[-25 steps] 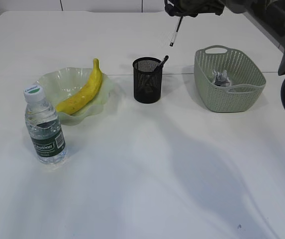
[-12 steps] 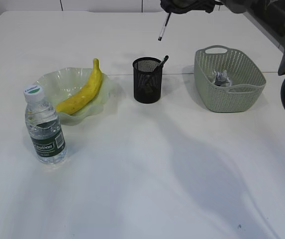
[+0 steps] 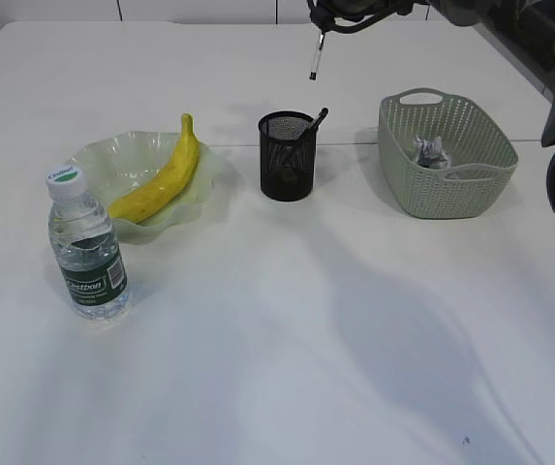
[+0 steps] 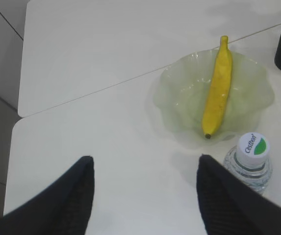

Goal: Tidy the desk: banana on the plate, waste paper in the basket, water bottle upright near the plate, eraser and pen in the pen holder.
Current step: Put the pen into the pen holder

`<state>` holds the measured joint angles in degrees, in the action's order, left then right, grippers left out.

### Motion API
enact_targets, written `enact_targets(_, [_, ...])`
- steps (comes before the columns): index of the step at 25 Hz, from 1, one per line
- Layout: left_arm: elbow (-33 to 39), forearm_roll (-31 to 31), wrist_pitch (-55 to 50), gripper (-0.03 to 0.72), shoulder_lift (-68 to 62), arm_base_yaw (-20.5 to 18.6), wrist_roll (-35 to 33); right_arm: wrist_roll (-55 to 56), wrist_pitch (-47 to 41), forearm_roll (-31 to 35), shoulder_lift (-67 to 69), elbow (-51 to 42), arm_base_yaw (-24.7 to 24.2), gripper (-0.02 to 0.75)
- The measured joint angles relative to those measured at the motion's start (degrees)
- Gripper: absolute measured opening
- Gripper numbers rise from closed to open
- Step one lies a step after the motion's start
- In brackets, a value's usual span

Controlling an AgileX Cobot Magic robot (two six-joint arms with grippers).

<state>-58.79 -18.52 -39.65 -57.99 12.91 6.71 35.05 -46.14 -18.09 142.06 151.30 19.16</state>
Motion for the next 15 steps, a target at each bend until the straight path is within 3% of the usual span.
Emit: enact_targets(15, [0.0,0.0,0.0,0.465,0.0,0.0,0.0,-7.09,5.68,-11.08,0.0,0.0,3.8,0.043])
